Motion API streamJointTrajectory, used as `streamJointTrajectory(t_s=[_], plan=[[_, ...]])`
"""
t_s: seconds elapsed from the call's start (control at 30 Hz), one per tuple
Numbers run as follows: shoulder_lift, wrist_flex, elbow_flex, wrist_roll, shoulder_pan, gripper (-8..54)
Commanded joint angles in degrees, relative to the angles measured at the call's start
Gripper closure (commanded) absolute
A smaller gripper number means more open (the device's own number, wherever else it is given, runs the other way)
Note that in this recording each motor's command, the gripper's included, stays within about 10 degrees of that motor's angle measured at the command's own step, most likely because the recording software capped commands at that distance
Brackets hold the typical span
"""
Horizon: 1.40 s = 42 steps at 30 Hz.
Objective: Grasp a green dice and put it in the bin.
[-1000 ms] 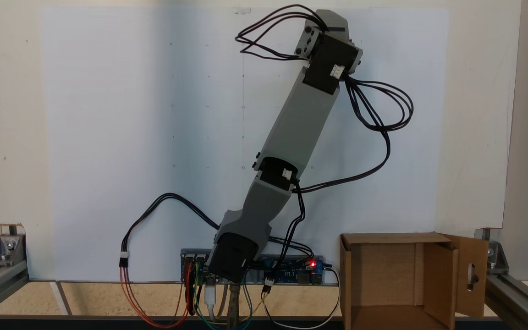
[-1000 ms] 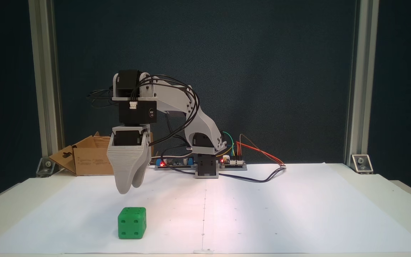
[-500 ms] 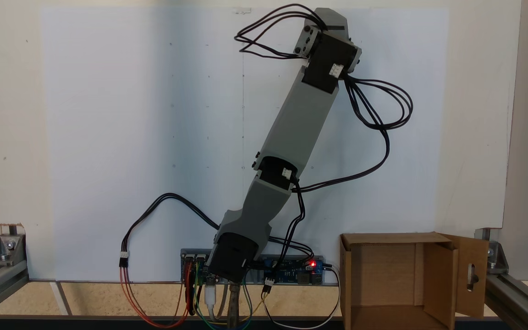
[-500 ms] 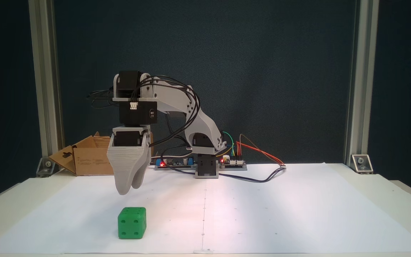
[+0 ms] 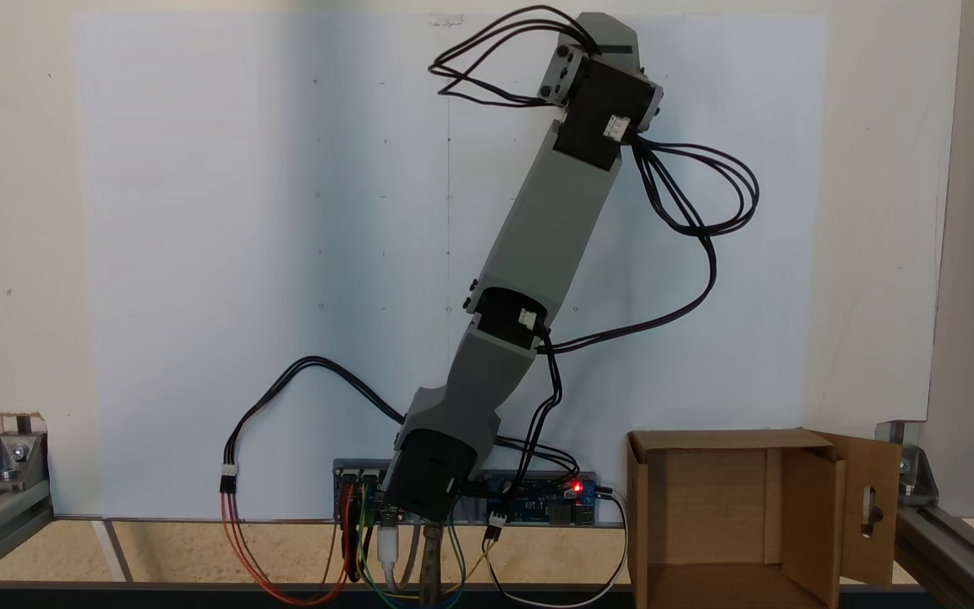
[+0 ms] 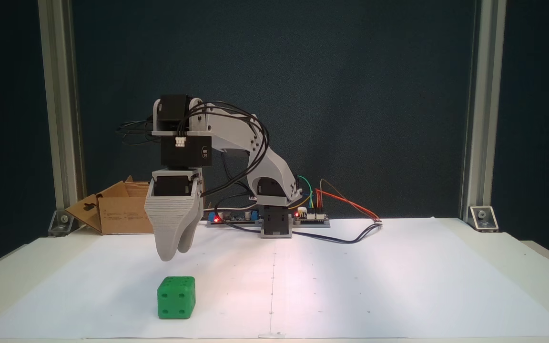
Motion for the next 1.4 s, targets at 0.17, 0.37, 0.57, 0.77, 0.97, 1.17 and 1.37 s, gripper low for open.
streamJointTrajectory(t_s=[0.17,0.37,0.57,0.77,0.97,1.17,1.37], plan=[[0.4,-1.8,-2.5,3.0,-0.1,2.4],[0.4,-4.8,-0.1,3.0,-0.1,2.5],[0.4,-7.3,3.4,3.0,-0.1,2.5],[0.4,-10.5,6.9,3.0,-0.1,2.5],[0.4,-14.3,11.3,3.0,-0.1,2.5],[0.4,-17.9,14.8,2.9,-0.1,2.7],[0.4,-20.2,16.7,2.8,0.1,3.6]])
